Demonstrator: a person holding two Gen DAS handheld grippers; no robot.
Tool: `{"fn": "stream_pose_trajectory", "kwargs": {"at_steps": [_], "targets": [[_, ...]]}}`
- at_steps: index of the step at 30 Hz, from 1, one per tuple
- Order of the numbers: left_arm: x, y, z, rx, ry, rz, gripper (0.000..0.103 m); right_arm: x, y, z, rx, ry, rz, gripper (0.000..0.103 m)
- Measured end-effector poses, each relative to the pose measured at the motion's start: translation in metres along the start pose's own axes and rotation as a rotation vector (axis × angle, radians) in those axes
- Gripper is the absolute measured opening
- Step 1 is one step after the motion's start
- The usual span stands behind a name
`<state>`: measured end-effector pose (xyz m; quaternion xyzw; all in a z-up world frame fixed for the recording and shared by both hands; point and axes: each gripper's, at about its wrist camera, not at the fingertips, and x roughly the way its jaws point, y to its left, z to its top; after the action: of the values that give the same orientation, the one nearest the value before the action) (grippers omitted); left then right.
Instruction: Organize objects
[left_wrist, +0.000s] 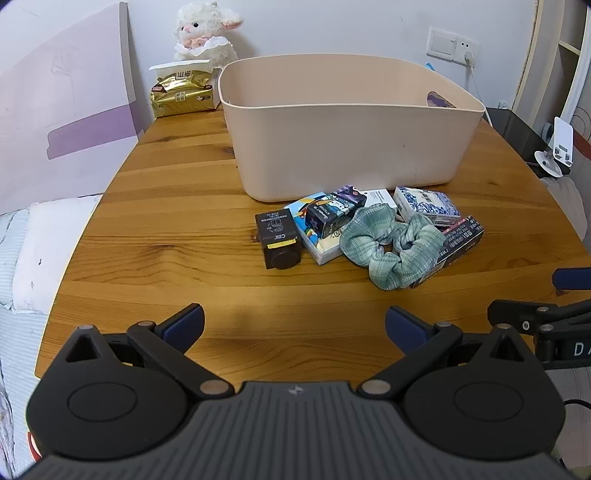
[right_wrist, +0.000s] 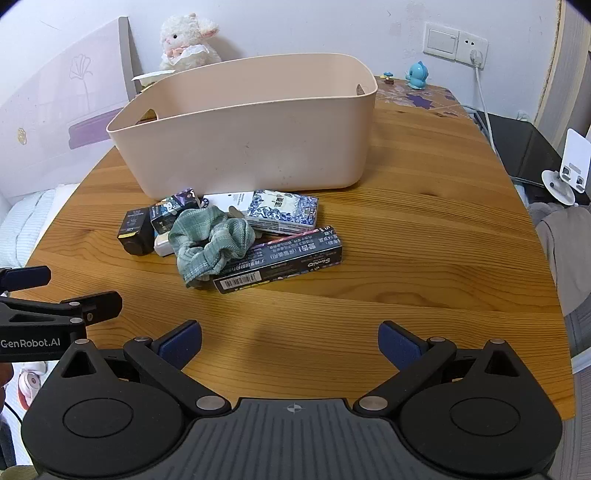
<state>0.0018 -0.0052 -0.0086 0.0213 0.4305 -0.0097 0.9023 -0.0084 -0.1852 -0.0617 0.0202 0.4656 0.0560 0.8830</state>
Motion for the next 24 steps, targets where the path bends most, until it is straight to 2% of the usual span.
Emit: {"fn": "stream_pose_trajectory", "kwargs": {"at_steps": [24], "targets": [[-0.0035,-0.0014,-0.0002,0.005,-0.001,-0.003,0.103,-0.0022,-0.0007,-0.0005,0.003,0.001,-0.003,0.103]]}}
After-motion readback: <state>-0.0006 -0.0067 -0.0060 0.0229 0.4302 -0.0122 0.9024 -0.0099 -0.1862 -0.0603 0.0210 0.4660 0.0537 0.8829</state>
